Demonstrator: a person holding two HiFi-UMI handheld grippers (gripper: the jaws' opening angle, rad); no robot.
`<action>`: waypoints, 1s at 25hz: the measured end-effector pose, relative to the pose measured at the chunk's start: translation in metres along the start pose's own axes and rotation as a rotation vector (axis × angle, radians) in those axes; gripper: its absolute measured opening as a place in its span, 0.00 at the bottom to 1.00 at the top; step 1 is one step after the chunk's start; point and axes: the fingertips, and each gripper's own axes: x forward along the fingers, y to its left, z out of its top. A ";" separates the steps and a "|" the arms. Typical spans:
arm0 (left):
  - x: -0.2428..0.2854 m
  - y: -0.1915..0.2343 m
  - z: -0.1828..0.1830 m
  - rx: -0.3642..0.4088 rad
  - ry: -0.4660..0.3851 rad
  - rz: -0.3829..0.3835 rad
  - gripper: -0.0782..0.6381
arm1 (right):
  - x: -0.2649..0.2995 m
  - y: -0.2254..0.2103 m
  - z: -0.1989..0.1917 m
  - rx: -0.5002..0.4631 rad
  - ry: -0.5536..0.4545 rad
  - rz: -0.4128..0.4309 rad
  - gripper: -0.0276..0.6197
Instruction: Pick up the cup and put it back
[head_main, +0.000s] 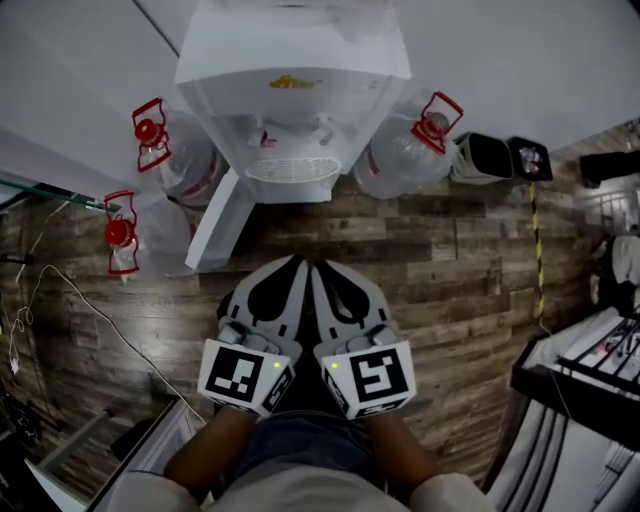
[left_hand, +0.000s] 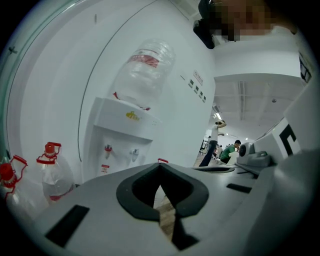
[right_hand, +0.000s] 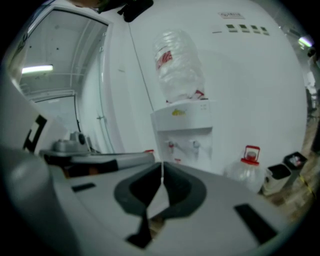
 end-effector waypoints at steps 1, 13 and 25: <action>0.006 0.005 -0.011 0.001 -0.003 0.002 0.12 | 0.007 -0.005 -0.011 0.002 -0.004 -0.002 0.08; 0.064 0.060 -0.128 0.046 -0.055 0.012 0.12 | 0.082 -0.050 -0.121 -0.016 -0.070 -0.028 0.08; 0.104 0.098 -0.209 0.110 -0.147 0.069 0.12 | 0.129 -0.080 -0.206 -0.059 -0.140 -0.008 0.08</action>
